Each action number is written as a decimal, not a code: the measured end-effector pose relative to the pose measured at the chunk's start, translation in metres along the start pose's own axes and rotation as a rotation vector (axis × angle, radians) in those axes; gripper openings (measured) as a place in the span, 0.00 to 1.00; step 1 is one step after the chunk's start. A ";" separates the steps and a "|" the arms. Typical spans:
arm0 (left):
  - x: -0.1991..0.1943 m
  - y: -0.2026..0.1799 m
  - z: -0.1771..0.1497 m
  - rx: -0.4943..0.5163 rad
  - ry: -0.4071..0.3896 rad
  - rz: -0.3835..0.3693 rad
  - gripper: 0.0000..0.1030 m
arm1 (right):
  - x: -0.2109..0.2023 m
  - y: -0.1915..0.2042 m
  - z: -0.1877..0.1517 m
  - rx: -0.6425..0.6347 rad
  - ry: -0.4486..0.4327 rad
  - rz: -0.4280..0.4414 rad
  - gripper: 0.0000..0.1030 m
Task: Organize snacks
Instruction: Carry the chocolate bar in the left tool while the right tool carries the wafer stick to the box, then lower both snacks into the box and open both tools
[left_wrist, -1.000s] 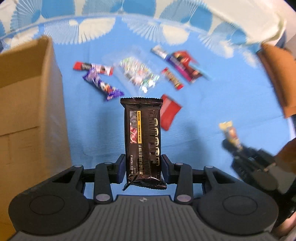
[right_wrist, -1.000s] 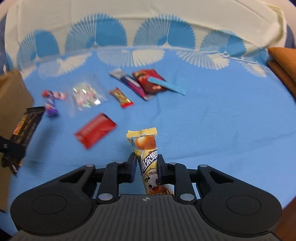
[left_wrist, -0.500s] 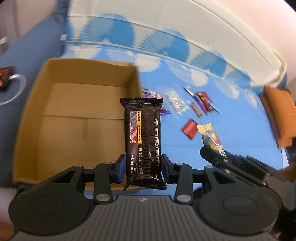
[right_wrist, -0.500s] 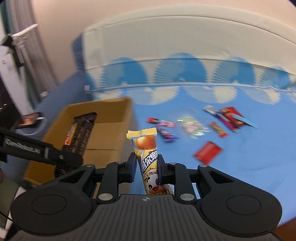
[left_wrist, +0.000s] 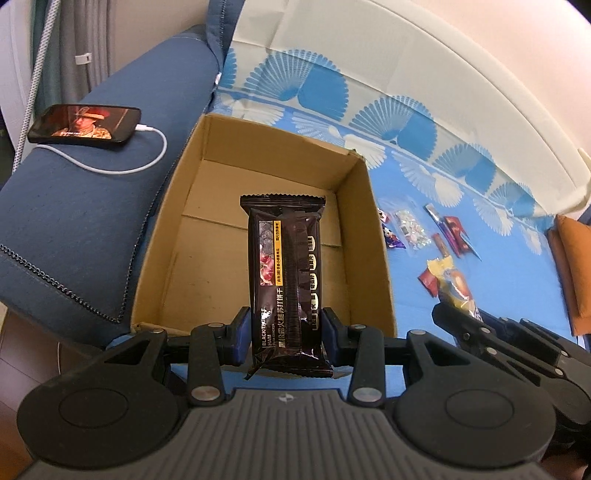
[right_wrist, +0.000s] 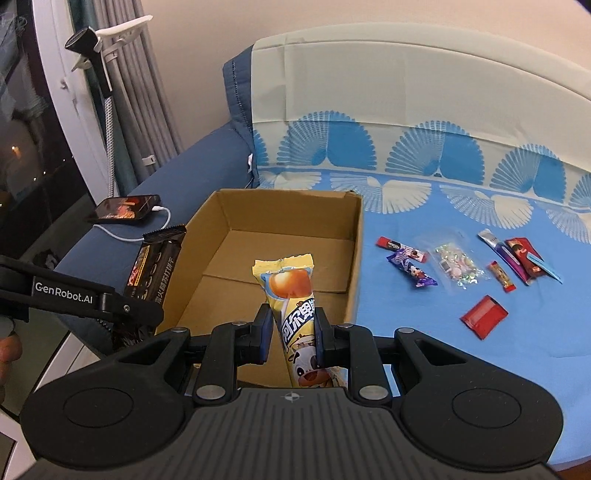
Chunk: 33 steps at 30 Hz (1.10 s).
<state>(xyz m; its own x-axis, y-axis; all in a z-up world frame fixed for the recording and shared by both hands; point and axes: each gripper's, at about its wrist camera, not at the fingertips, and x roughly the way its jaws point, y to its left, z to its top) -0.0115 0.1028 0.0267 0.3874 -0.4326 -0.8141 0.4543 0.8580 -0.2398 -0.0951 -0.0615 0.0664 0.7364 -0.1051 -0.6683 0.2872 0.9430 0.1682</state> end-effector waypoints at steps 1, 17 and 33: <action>0.000 0.000 0.001 -0.002 -0.001 0.000 0.42 | 0.000 0.002 0.001 -0.004 0.002 0.000 0.24; 0.021 0.004 0.011 -0.001 0.019 0.028 0.42 | 0.029 0.004 0.005 0.002 0.027 -0.012 0.24; 0.074 0.017 0.035 0.013 0.067 0.099 0.42 | 0.086 0.006 0.017 0.045 0.073 0.003 0.24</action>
<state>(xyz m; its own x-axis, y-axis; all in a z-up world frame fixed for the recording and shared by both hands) 0.0530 0.0760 -0.0197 0.3764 -0.3260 -0.8672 0.4267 0.8919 -0.1501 -0.0196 -0.0703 0.0225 0.6914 -0.0773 -0.7183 0.3135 0.9279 0.2019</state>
